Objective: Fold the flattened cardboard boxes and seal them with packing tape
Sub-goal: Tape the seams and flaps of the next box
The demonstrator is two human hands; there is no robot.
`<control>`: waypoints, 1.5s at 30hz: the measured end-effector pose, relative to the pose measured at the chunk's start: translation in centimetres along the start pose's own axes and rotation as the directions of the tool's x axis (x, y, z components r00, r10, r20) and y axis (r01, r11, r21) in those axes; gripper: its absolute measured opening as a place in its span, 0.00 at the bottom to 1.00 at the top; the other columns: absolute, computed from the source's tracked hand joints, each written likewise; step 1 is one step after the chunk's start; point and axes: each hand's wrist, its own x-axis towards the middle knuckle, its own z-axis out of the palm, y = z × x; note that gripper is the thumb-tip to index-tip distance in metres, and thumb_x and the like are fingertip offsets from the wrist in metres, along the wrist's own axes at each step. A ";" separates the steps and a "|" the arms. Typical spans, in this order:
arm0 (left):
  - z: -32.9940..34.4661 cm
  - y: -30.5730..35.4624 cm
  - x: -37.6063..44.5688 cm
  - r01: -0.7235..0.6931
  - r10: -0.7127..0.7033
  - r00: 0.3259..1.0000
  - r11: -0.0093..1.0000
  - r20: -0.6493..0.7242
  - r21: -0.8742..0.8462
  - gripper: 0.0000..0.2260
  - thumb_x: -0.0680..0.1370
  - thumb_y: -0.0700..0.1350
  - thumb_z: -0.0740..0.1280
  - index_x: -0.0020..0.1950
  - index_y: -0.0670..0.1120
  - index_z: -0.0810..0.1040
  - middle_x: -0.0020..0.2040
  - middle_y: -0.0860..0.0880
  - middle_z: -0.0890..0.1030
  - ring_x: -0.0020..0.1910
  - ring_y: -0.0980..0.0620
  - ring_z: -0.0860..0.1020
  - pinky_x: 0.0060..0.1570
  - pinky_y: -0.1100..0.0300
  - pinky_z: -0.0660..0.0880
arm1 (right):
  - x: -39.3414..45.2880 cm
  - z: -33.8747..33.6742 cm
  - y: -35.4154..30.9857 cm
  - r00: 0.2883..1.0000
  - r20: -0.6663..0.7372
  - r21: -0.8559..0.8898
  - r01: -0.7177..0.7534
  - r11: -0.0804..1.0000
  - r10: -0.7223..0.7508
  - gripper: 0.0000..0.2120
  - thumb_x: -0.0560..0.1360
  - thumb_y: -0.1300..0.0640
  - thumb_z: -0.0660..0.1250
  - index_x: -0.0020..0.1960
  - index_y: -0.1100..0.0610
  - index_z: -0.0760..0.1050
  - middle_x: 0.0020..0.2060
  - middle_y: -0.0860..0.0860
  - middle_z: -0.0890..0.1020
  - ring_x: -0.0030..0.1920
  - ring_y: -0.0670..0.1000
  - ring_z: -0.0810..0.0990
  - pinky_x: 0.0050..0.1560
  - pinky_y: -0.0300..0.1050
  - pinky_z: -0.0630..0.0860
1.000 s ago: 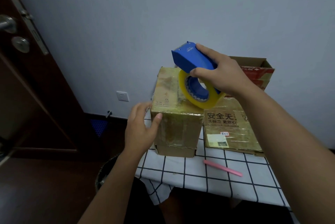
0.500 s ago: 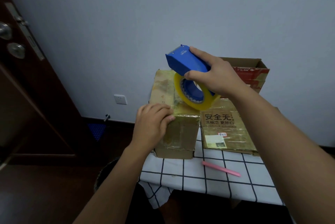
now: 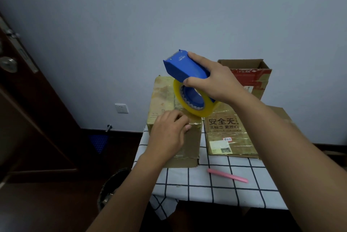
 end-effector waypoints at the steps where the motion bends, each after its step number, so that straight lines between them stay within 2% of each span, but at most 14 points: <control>1: 0.0 0.2 0.0 -0.009 0.009 1.000 1.000 0.003 0.006 0.05 0.78 0.47 0.68 0.48 0.46 0.78 0.49 0.50 0.77 0.48 0.49 0.73 0.46 0.56 0.69 | 0.0 0.0 0.1 1.000 -0.005 0.006 -0.003 1.000 0.003 0.34 0.72 0.43 0.71 0.75 0.34 0.61 0.59 0.43 0.72 0.54 0.49 0.76 0.43 0.36 0.74; 4: 0.4 1.1 0.3 -0.005 0.006 1.000 1.000 -0.005 0.023 0.09 0.77 0.53 0.68 0.52 0.49 0.79 0.51 0.50 0.76 0.51 0.50 0.72 0.51 0.55 0.67 | -0.1 -0.1 0.3 1.000 -0.014 0.018 0.000 1.000 0.001 0.34 0.73 0.43 0.71 0.75 0.34 0.61 0.59 0.43 0.72 0.54 0.49 0.76 0.43 0.35 0.73; 8: 1.2 2.1 0.4 0.054 -0.051 0.995 0.998 -0.081 0.031 0.04 0.75 0.49 0.71 0.45 0.49 0.78 0.47 0.50 0.75 0.47 0.49 0.71 0.47 0.57 0.64 | -0.1 -0.1 0.3 1.000 -0.010 0.000 0.009 1.000 -0.009 0.34 0.73 0.44 0.71 0.75 0.35 0.61 0.59 0.44 0.71 0.55 0.50 0.76 0.44 0.38 0.74; 12: 1.2 2.0 0.4 0.048 -0.047 0.996 0.999 -0.077 0.019 0.07 0.76 0.54 0.68 0.48 0.51 0.78 0.48 0.51 0.75 0.49 0.52 0.70 0.50 0.56 0.64 | 0.0 -0.3 0.6 1.000 -0.013 0.005 -0.002 1.000 0.002 0.34 0.73 0.44 0.71 0.75 0.34 0.61 0.59 0.45 0.71 0.55 0.50 0.75 0.43 0.36 0.73; 19: 1.8 2.2 0.4 0.030 -0.020 0.988 0.998 -0.154 0.060 0.07 0.75 0.51 0.72 0.43 0.50 0.78 0.42 0.50 0.74 0.42 0.51 0.71 0.43 0.56 0.65 | 0.0 0.0 0.5 1.000 -0.013 -0.004 0.002 1.000 -0.002 0.34 0.72 0.43 0.71 0.75 0.33 0.61 0.60 0.44 0.72 0.55 0.50 0.76 0.48 0.43 0.77; 25: 1.2 1.0 0.0 -0.014 0.018 0.997 0.998 -0.076 0.060 0.12 0.75 0.56 0.70 0.53 0.50 0.80 0.49 0.53 0.79 0.46 0.52 0.73 0.45 0.58 0.67 | -0.1 0.0 0.5 1.000 -0.005 0.014 -0.005 1.000 0.005 0.35 0.72 0.42 0.71 0.74 0.33 0.61 0.62 0.45 0.73 0.55 0.50 0.77 0.43 0.39 0.76; 27: 1.1 1.0 0.0 -0.005 0.008 0.997 0.999 -0.081 0.046 0.10 0.74 0.54 0.71 0.50 0.49 0.80 0.45 0.52 0.78 0.43 0.51 0.74 0.42 0.59 0.66 | -0.1 -0.1 0.4 1.000 -0.007 0.027 -0.008 1.000 0.008 0.35 0.71 0.42 0.71 0.74 0.33 0.61 0.62 0.45 0.73 0.55 0.50 0.77 0.44 0.39 0.76; 30: 1.0 1.4 0.4 0.025 -0.023 0.998 0.999 -0.065 0.036 0.10 0.75 0.54 0.68 0.47 0.49 0.81 0.42 0.52 0.77 0.40 0.51 0.73 0.40 0.60 0.65 | -0.1 -0.1 0.2 1.000 -0.005 -0.005 -0.011 1.000 0.011 0.35 0.72 0.42 0.71 0.75 0.34 0.61 0.60 0.45 0.72 0.54 0.51 0.76 0.44 0.40 0.76; 33: 0.4 1.2 0.4 -0.005 0.006 1.000 1.000 -0.008 0.017 0.11 0.74 0.52 0.71 0.53 0.49 0.81 0.48 0.53 0.79 0.47 0.52 0.75 0.44 0.59 0.69 | -0.1 -0.2 0.2 1.000 -0.005 -0.004 -0.019 1.000 0.019 0.35 0.72 0.42 0.71 0.75 0.33 0.61 0.59 0.45 0.72 0.54 0.51 0.77 0.43 0.39 0.76; 36: -0.3 0.3 -0.4 -0.023 0.020 0.999 0.997 0.034 0.076 0.18 0.73 0.50 0.74 0.61 0.49 0.80 0.56 0.50 0.80 0.55 0.49 0.76 0.52 0.52 0.74 | 0.0 -0.3 0.4 1.000 -0.009 0.026 -0.028 0.999 0.028 0.35 0.71 0.42 0.71 0.74 0.33 0.61 0.61 0.46 0.73 0.55 0.51 0.77 0.46 0.42 0.77; 39: -0.5 -0.5 -1.0 0.085 -0.086 0.996 0.990 0.003 0.112 0.18 0.73 0.52 0.73 0.59 0.47 0.81 0.55 0.48 0.81 0.55 0.46 0.77 0.54 0.50 0.75 | -0.1 -0.4 0.5 1.000 -0.010 0.027 -0.026 0.999 0.026 0.34 0.72 0.43 0.71 0.75 0.33 0.61 0.61 0.46 0.72 0.55 0.51 0.77 0.45 0.42 0.77; 43: -0.5 -0.6 -0.7 0.108 -0.110 0.994 0.989 0.016 0.098 0.14 0.72 0.52 0.74 0.54 0.47 0.84 0.49 0.50 0.82 0.49 0.47 0.78 0.48 0.51 0.75 | -0.2 -0.3 0.4 1.000 -0.003 0.010 -0.018 1.000 0.018 0.34 0.73 0.43 0.71 0.75 0.34 0.61 0.60 0.45 0.71 0.54 0.51 0.77 0.48 0.45 0.78; 45: -0.6 -0.4 -0.6 0.114 -0.118 0.993 0.988 0.028 0.100 0.14 0.73 0.53 0.74 0.55 0.47 0.83 0.50 0.51 0.82 0.50 0.47 0.78 0.49 0.51 0.74 | -0.3 -0.3 0.3 1.000 0.001 -0.004 -0.015 1.000 0.015 0.34 0.72 0.42 0.71 0.75 0.34 0.60 0.59 0.45 0.71 0.54 0.52 0.77 0.49 0.47 0.79</control>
